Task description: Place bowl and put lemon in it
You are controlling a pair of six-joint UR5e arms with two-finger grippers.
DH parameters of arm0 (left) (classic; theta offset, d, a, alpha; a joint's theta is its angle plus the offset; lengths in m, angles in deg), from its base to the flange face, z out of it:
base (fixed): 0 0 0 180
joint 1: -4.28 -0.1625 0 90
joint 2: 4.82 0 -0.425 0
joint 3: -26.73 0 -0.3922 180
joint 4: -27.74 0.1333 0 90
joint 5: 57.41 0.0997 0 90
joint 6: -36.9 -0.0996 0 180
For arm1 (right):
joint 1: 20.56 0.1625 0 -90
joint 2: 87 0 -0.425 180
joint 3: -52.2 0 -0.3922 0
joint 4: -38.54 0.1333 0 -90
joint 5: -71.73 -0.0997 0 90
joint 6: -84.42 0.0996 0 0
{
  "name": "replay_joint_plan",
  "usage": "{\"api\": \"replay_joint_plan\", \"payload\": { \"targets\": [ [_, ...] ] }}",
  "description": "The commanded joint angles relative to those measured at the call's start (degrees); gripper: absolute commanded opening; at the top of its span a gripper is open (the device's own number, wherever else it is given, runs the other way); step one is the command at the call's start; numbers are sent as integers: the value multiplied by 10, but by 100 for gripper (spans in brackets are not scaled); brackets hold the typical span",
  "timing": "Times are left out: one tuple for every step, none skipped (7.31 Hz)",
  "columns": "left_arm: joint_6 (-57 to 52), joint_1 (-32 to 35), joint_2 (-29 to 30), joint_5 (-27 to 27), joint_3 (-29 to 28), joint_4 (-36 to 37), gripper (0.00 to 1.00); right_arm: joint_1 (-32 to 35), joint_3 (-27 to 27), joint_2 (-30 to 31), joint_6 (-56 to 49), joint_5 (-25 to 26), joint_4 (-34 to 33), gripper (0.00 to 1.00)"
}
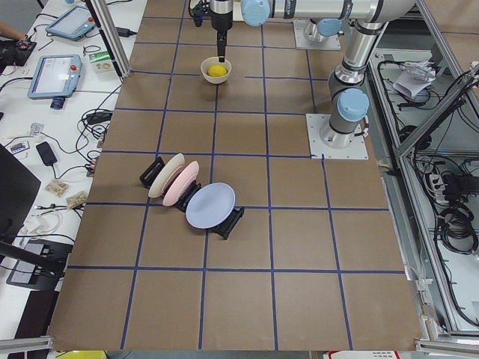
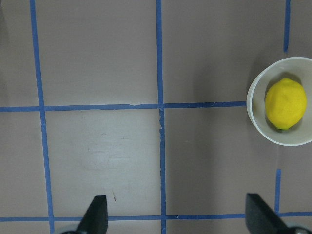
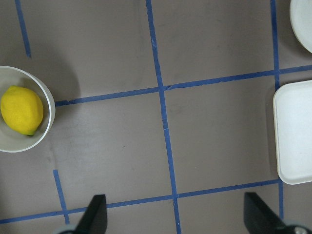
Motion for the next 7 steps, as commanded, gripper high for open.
{"api": "replay_joint_plan", "payload": {
  "targets": [
    [0, 0, -4, 1, 1, 0, 100, 0, -4, 0, 0, 0, -1, 100],
    [0, 0, -3, 2, -2, -10, 100, 0, -5, 1, 0, 0, -1, 100],
    [0, -1, -3, 2, -5, -20, 100, 0, -5, 2, 0, 0, -1, 100],
    [0, -1, -1, 2, -5, -25, 100, 0, -6, 4, 0, 0, -1, 100],
    [0, -1, -1, 2, -5, -25, 100, 0, -5, 3, 0, -1, -2, 100],
    [0, 0, -2, 2, -5, -25, 100, 0, -5, 3, 0, -2, -2, 100],
    [0, 0, -3, 2, -6, -25, 100, -1, -5, 3, 0, -2, -3, 100]
  ]
}}
